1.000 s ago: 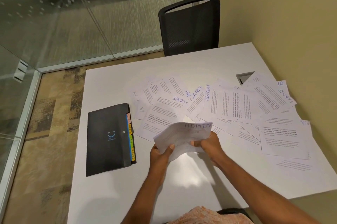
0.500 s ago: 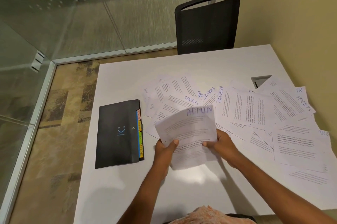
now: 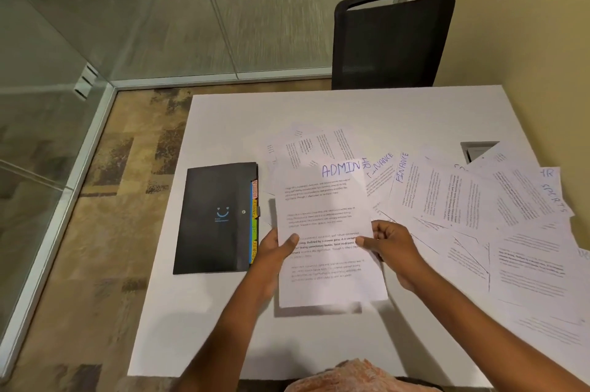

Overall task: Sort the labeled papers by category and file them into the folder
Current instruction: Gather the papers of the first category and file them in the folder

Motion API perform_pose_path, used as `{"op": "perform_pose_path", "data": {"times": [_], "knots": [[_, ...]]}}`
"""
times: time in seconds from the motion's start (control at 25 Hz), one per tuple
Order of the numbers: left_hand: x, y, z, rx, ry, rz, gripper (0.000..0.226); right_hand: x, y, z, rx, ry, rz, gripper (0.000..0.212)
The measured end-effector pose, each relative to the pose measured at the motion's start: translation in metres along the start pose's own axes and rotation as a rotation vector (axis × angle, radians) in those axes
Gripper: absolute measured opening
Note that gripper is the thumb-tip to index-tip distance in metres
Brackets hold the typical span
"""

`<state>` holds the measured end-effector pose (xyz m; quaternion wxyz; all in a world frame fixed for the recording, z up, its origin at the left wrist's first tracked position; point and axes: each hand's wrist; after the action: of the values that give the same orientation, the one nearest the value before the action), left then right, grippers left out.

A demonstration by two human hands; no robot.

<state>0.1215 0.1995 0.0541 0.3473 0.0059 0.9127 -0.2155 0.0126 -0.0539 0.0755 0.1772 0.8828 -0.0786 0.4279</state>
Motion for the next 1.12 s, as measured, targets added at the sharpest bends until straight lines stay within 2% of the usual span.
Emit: {"op": "perform_pose_path", "data": {"times": [0.16,0.2,0.24,0.28,0.36,0.44,0.52,0.64,0.72,0.92,1.04,1.12], "knots": [[0.004,0.015,0.002,0.000,0.018,0.098,0.042,0.009,-0.006,-0.003,0.050,-0.008,-0.017,0.009],[0.003,0.018,0.003,0.000,0.019,0.100,0.044,0.011,-0.004,-0.002,0.059,0.012,-0.060,0.013],[0.002,0.020,0.003,-0.003,0.025,0.099,0.046,0.012,0.000,-0.001,0.053,0.069,-0.119,0.027],[0.001,0.022,0.003,-0.004,0.028,0.103,0.048,0.011,0.005,0.001,0.010,0.180,-0.239,0.048],[-0.001,0.027,0.002,-0.001,0.034,0.118,0.050,0.014,0.018,0.004,-0.123,0.557,-0.650,0.079],[-0.003,0.031,0.001,0.033,0.058,0.096,0.050,0.016,0.030,0.013,-0.156,1.011,-1.056,0.074],[-0.005,0.033,-0.001,0.077,0.094,0.054,0.050,0.026,0.031,0.024,-0.070,1.262,-1.226,0.055],[-0.008,0.037,-0.003,0.124,0.134,0.012,0.048,0.041,0.018,0.032,-0.075,1.500,-1.247,0.034],[-0.011,0.038,-0.001,0.125,0.174,0.018,0.048,0.048,0.009,0.037,-0.087,1.586,-1.197,0.025],[-0.016,0.046,0.007,0.081,0.195,0.029,0.037,0.066,-0.002,0.055,-0.038,1.688,-1.150,0.025],[-0.015,0.055,0.030,-0.114,0.050,0.078,0.031,0.071,-0.004,0.069,-0.019,1.745,-1.207,0.028],[-0.015,0.068,0.055,-0.360,-0.116,0.321,0.035,0.071,-0.004,0.080,-0.012,1.762,-1.231,0.029]]}}
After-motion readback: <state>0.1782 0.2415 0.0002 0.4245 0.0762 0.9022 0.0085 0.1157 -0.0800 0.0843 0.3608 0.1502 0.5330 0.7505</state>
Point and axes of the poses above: each hand's wrist, its own z-axis towards the middle knuckle, its own y-axis out of the back of the hand, x = y × z, and after that the axes turned 13 degrees about -z, right-handed
